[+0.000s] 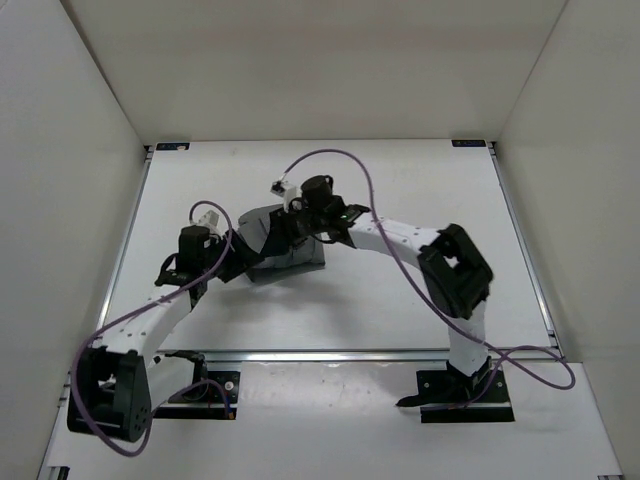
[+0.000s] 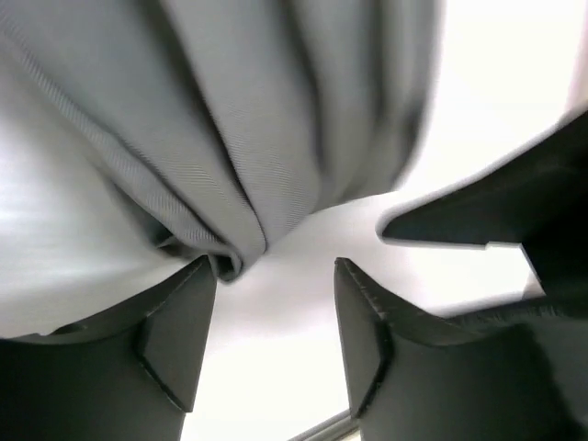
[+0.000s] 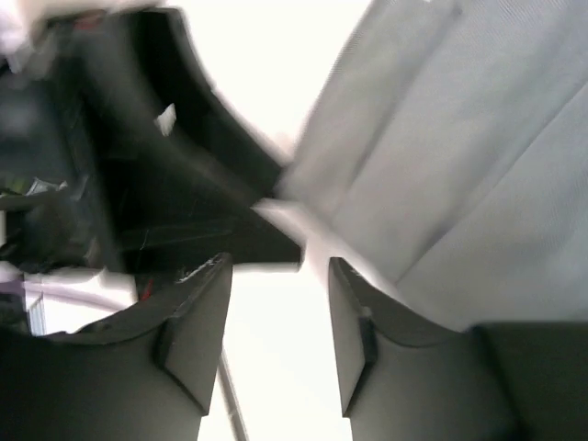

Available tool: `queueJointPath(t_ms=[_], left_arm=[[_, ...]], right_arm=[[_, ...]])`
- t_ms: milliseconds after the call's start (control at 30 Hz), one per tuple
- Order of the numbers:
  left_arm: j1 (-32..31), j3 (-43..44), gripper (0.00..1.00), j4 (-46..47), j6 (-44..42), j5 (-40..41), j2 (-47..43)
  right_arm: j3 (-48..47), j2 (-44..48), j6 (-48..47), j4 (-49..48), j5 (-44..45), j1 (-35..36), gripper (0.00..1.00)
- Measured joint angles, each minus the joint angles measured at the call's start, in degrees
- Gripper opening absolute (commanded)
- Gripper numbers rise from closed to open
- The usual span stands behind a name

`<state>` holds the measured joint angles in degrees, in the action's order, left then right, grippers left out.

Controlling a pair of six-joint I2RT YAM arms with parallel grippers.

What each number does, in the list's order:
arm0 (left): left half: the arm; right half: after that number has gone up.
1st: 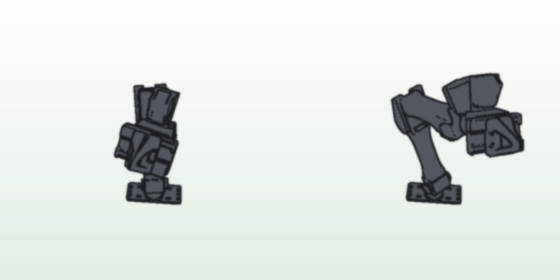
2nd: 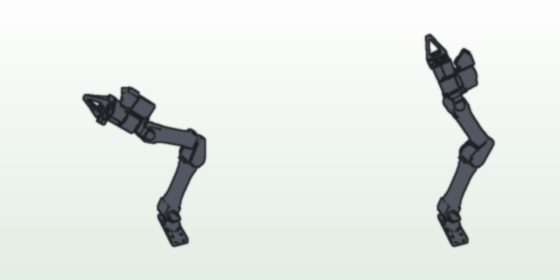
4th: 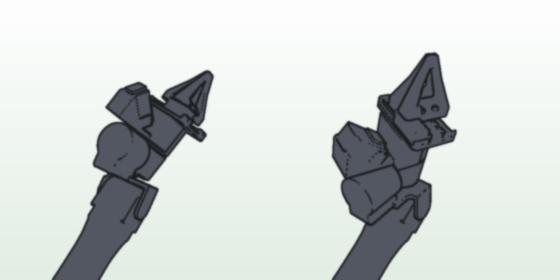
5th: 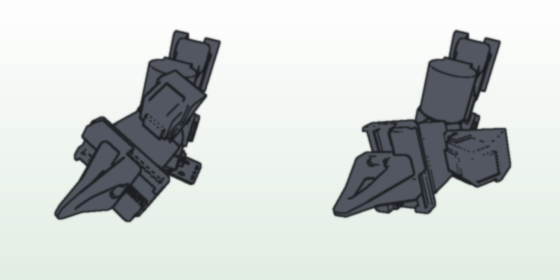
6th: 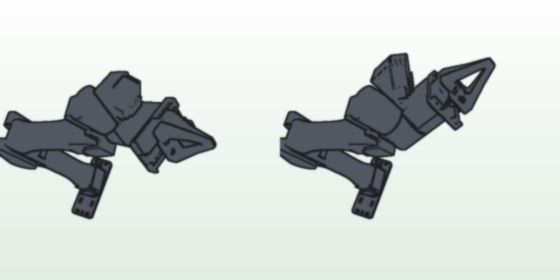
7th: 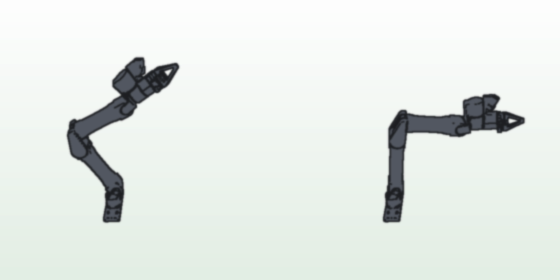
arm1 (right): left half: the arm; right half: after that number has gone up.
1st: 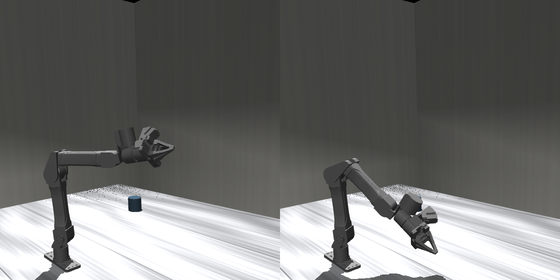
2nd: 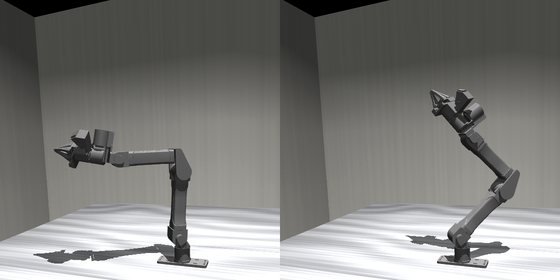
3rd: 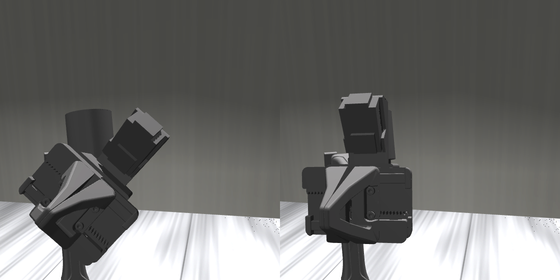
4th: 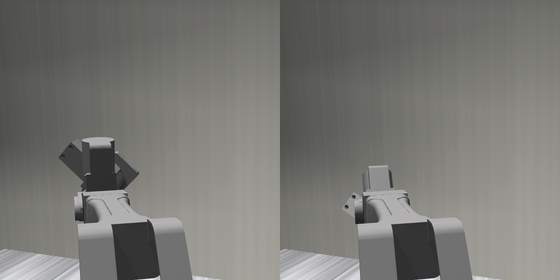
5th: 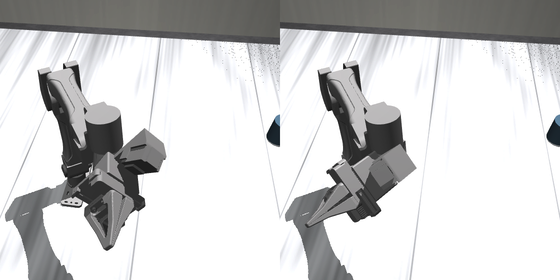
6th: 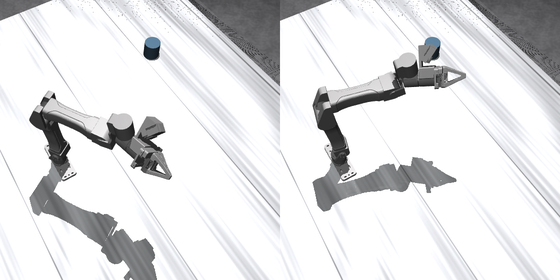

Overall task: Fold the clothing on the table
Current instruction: Fold the skirt

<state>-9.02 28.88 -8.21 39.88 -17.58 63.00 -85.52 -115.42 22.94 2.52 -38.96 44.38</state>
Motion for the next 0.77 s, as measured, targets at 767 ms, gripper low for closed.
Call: queueJointPath(t_ms=[767], left_arm=[[-8.0,7.1,0.99,-16.3,-7.6,1.4,-7.0]], right_arm=[[43.3,52.1,0.7,-15.2,7.6,-25.7,0.61]])
